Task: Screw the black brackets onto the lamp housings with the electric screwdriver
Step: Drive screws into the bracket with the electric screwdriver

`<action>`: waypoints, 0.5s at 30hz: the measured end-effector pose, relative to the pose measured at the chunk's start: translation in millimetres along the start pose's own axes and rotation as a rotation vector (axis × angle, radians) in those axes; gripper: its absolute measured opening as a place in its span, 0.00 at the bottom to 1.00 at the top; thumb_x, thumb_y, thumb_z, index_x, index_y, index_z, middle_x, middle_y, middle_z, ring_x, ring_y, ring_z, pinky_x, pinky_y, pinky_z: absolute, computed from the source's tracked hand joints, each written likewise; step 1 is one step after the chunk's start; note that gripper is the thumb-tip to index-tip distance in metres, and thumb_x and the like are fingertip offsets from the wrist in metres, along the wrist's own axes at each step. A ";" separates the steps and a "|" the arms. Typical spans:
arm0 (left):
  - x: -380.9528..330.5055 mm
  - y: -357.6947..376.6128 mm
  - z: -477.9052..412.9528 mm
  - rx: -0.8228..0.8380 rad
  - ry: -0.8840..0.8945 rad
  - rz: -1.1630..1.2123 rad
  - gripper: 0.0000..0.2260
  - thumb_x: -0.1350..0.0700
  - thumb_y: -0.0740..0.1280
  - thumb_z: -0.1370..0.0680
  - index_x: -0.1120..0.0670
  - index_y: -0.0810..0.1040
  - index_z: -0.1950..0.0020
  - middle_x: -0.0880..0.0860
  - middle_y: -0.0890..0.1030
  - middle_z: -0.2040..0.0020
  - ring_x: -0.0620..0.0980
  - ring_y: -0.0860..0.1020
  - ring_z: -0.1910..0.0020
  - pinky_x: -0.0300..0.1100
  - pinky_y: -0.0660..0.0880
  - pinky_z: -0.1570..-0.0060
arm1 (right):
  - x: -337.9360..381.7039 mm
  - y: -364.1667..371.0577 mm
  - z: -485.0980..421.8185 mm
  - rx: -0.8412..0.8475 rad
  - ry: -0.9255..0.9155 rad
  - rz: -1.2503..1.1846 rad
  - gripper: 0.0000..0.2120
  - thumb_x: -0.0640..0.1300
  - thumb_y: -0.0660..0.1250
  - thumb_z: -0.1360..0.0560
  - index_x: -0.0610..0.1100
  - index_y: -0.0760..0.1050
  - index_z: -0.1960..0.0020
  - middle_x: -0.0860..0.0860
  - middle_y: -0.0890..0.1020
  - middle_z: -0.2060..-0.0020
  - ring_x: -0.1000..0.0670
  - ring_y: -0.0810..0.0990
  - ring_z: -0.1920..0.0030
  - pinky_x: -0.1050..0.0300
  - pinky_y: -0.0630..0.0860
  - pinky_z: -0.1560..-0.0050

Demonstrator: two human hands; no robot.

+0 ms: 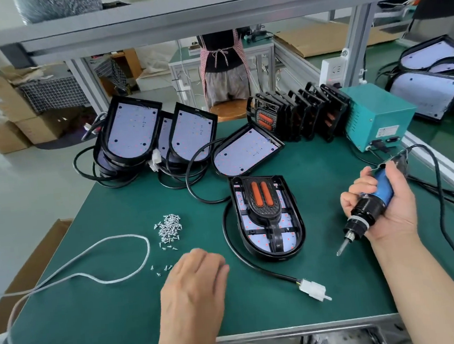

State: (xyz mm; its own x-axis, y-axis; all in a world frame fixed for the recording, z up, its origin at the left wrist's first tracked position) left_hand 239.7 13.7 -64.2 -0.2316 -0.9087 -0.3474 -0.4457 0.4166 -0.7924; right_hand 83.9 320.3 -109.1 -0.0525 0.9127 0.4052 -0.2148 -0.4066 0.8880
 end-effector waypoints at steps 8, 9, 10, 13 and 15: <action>100.1 -32.8 -22.9 0.290 -0.345 -0.113 0.07 0.58 0.77 0.29 0.50 0.82 0.55 0.44 0.77 0.60 0.46 0.77 0.60 0.47 0.74 0.54 | -2.6 1.5 1.1 0.003 -0.008 0.024 0.15 0.61 0.69 0.23 0.48 0.76 0.54 0.59 0.70 0.68 0.60 0.70 0.70 0.62 0.63 0.62; 99.2 -30.1 -23.4 0.312 -0.327 -0.122 0.06 0.57 0.76 0.28 0.49 0.81 0.56 0.45 0.76 0.60 0.47 0.77 0.59 0.47 0.74 0.54 | -2.7 1.3 1.4 0.003 -0.010 0.026 0.15 0.60 0.69 0.23 0.48 0.76 0.54 0.59 0.70 0.68 0.60 0.70 0.70 0.62 0.63 0.62; 97.9 -27.3 -23.6 0.326 -0.315 -0.129 0.06 0.56 0.76 0.28 0.49 0.80 0.58 0.45 0.76 0.60 0.47 0.77 0.59 0.47 0.74 0.54 | -2.4 1.0 1.8 0.002 -0.011 0.026 0.15 0.60 0.69 0.23 0.48 0.76 0.54 0.59 0.70 0.68 0.60 0.70 0.70 0.62 0.63 0.62; 95.9 -23.7 -25.7 0.340 -0.273 -0.137 0.05 0.55 0.74 0.26 0.48 0.79 0.58 0.45 0.75 0.61 0.47 0.76 0.58 0.46 0.74 0.55 | -2.6 0.9 3.3 0.003 -0.006 0.026 0.15 0.60 0.69 0.23 0.48 0.76 0.53 0.59 0.70 0.68 0.60 0.70 0.70 0.62 0.62 0.62; 96.1 -24.4 -28.4 0.358 -0.229 -0.150 0.05 0.55 0.73 0.26 0.47 0.78 0.57 0.44 0.74 0.61 0.47 0.76 0.58 0.45 0.74 0.56 | -3.0 1.4 3.9 -0.002 -0.004 0.027 0.15 0.60 0.69 0.24 0.48 0.76 0.53 0.59 0.70 0.68 0.59 0.70 0.70 0.62 0.62 0.62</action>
State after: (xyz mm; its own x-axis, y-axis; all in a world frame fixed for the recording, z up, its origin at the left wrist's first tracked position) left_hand 203.8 -83.0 -64.0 0.0279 -0.9579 -0.2858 -0.1226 0.2805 -0.9520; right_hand 87.6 316.8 -108.3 -0.0546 0.9012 0.4299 -0.2157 -0.4310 0.8762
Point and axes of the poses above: each hand's wrist, its own z-axis away from the middle knuckle, its own y-axis out of the palm, x = y × z, the point moved 4 cm from there along -z, towards the middle knuckle
